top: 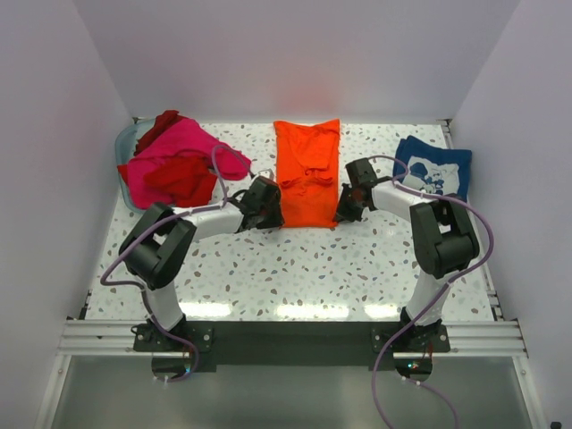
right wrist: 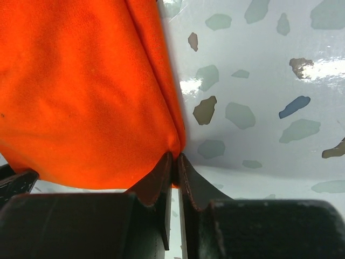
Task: Fold and stack the t-shirts
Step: Fold the tshirt
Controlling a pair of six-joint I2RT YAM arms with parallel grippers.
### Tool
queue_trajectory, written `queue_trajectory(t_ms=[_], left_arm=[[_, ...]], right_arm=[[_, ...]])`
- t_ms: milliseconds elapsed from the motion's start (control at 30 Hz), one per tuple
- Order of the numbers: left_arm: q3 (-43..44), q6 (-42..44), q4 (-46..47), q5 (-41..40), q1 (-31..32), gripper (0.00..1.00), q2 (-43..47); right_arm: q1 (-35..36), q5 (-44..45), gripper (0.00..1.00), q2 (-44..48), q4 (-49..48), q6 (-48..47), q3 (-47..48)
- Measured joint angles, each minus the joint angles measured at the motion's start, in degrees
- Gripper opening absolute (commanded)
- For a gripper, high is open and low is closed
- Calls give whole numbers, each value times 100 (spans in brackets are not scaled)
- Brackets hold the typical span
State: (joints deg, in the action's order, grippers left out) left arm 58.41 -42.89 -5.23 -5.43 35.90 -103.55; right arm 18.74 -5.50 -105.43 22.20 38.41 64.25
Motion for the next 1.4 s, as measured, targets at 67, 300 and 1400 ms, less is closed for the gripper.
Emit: queue_trajectory(t_ms=[67,300,1400], left_arm=[[0,-7,-9,-4,28,29,-20],[2,-70,-22,-20,57,0,-68],[-2450,-1285,-719,-863,2205,0,3720]], right_arm=[[-2,-9,8,0,-15,0,-9],[-4,-33,0,22,-103,13,-66],[1982,579,0,4843,1314,826,-3119]])
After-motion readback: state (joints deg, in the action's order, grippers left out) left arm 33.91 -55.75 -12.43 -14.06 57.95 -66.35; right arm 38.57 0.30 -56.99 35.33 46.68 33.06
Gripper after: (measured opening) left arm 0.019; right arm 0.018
